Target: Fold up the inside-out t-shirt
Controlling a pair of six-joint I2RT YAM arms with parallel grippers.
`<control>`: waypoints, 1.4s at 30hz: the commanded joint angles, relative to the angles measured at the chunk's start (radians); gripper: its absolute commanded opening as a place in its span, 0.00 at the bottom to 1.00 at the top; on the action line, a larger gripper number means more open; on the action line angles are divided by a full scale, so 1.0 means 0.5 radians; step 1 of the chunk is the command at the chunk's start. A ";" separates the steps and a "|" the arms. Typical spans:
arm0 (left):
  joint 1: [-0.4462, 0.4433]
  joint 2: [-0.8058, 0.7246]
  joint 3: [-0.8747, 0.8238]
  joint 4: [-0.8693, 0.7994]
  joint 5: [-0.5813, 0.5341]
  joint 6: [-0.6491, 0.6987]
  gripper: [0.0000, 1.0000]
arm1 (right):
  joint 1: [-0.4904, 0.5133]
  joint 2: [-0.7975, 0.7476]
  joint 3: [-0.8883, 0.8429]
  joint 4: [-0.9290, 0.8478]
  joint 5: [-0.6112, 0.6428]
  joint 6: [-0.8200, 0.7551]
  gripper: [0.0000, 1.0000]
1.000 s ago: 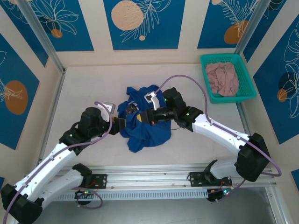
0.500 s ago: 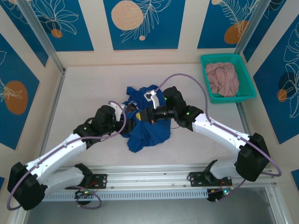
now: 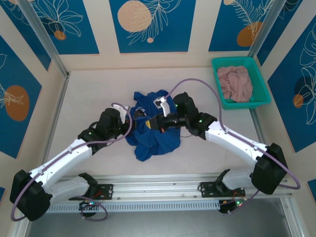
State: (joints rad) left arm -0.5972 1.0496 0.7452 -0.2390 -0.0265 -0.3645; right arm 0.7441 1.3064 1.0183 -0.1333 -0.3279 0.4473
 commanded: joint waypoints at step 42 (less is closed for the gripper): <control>0.031 -0.667 -0.079 -0.182 0.473 -0.029 0.56 | -0.022 0.068 0.305 -0.414 0.145 -0.159 0.00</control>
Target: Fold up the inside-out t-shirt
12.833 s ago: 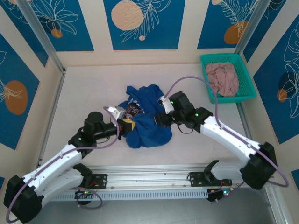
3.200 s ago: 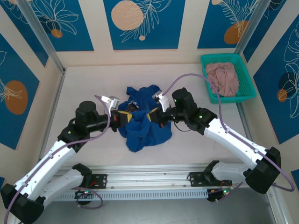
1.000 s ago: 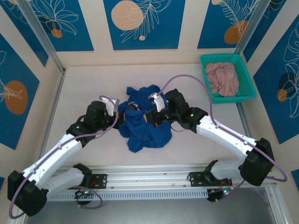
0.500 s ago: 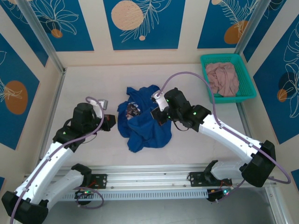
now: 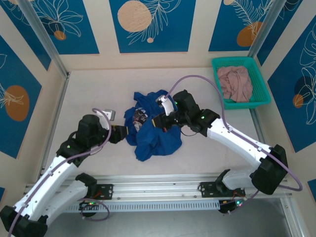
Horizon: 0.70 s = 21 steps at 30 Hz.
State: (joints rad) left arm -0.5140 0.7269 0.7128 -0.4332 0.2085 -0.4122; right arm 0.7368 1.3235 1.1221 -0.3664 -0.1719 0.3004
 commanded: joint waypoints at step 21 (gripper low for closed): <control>-0.800 0.752 0.353 0.237 -0.921 0.403 0.66 | -0.187 0.006 0.037 0.040 -0.359 0.335 0.00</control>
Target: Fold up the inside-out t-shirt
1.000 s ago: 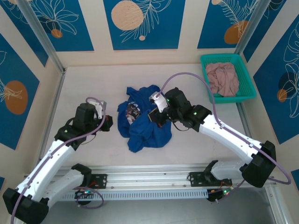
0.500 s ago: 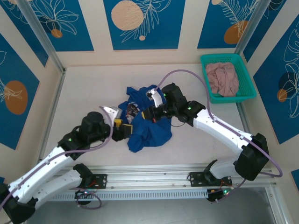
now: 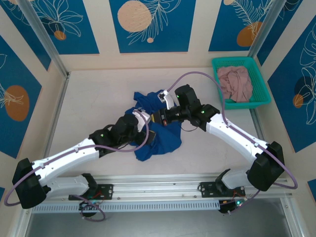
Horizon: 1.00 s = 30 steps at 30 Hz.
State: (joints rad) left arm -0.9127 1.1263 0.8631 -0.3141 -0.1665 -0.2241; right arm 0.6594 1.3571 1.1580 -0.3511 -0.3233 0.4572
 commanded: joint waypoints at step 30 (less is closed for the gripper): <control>0.530 0.003 -0.029 -0.194 0.138 -0.162 0.24 | -0.009 -0.271 -0.166 0.024 0.031 -0.233 0.00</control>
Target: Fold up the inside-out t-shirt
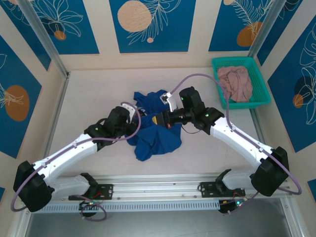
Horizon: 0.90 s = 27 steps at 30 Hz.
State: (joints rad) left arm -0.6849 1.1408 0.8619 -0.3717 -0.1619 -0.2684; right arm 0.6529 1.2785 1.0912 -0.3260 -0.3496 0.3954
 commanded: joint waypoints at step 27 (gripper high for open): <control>0.417 -0.423 -0.190 -0.223 1.182 -0.116 0.00 | 0.018 -0.133 0.026 -0.294 0.670 -0.187 0.00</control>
State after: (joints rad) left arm -0.4866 0.9264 0.7948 -0.4751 0.3714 -0.3569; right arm 0.7021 1.2007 1.0607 -0.4129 0.0174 0.2302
